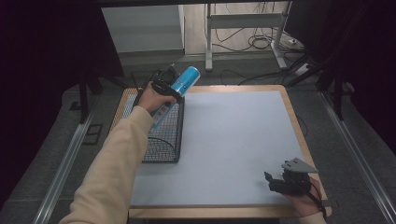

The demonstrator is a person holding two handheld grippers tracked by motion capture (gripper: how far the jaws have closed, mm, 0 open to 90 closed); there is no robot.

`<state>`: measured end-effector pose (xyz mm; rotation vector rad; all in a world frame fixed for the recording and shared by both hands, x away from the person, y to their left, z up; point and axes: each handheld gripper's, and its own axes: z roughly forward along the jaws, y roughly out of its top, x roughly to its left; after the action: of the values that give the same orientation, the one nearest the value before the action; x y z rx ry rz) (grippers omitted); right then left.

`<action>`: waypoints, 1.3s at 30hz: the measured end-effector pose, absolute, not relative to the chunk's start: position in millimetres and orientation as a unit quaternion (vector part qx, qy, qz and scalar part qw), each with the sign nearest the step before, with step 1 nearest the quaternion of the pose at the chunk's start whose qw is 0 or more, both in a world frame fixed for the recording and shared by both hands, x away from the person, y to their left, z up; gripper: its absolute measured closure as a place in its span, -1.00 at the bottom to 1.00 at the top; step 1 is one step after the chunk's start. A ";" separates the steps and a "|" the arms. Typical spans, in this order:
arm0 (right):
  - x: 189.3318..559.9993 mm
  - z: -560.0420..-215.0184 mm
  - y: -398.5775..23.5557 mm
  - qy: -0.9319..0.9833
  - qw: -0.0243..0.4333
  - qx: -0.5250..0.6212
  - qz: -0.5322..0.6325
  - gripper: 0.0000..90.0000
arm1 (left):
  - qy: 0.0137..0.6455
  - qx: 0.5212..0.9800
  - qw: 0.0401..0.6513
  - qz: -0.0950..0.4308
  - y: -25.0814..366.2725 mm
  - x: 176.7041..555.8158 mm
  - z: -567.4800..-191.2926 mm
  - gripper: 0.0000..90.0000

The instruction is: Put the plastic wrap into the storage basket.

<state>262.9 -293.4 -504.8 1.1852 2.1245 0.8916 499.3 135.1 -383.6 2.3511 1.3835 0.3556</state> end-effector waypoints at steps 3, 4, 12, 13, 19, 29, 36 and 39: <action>262.9 -504.9 -293.4 0.789 0.272 0.440 0.331 -0.68 | 0.495 0.838 0.193 0.126 135.8 500.5 -387.3 -0.30; 263.0 -504.9 -293.5 0.789 0.273 0.440 0.331 -0.68 | 0.496 0.838 0.188 0.125 136.3 502.1 -390.8 -0.30; 263.1 -505.5 -293.5 0.788 0.274 0.442 0.329 -0.68 | 0.498 0.840 0.176 0.124 136.9 506.2 -401.6 -0.30; 263.2 -505.5 -293.6 0.789 0.273 0.442 0.329 -0.68 | 0.500 0.839 0.178 0.122 137.3 506.6 -401.8 -0.30; 262.8 -505.3 -293.2 0.789 0.274 0.441 0.329 -0.68 | 0.500 0.840 0.166 0.126 138.1 508.8 -405.5 -0.30; 262.5 -505.2 -292.8 0.789 0.274 0.440 0.330 -0.68 | 0.510 0.840 0.131 0.131 140.7 516.2 -424.2 -0.30; 262.7 -505.6 -292.4 0.791 0.273 0.439 0.328 -0.68 | 0.509 0.841 0.123 0.136 140.5 519.0 -430.8 -0.30; 262.4 -505.3 -292.1 0.790 0.274 0.438 0.329 -0.68 | 0.511 0.840 0.121 0.138 140.2 519.8 -431.5 -0.30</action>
<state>262.4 -292.1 -505.3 1.1794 2.1254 0.8858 519.8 140.2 -431.5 2.4520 1.4911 0.4033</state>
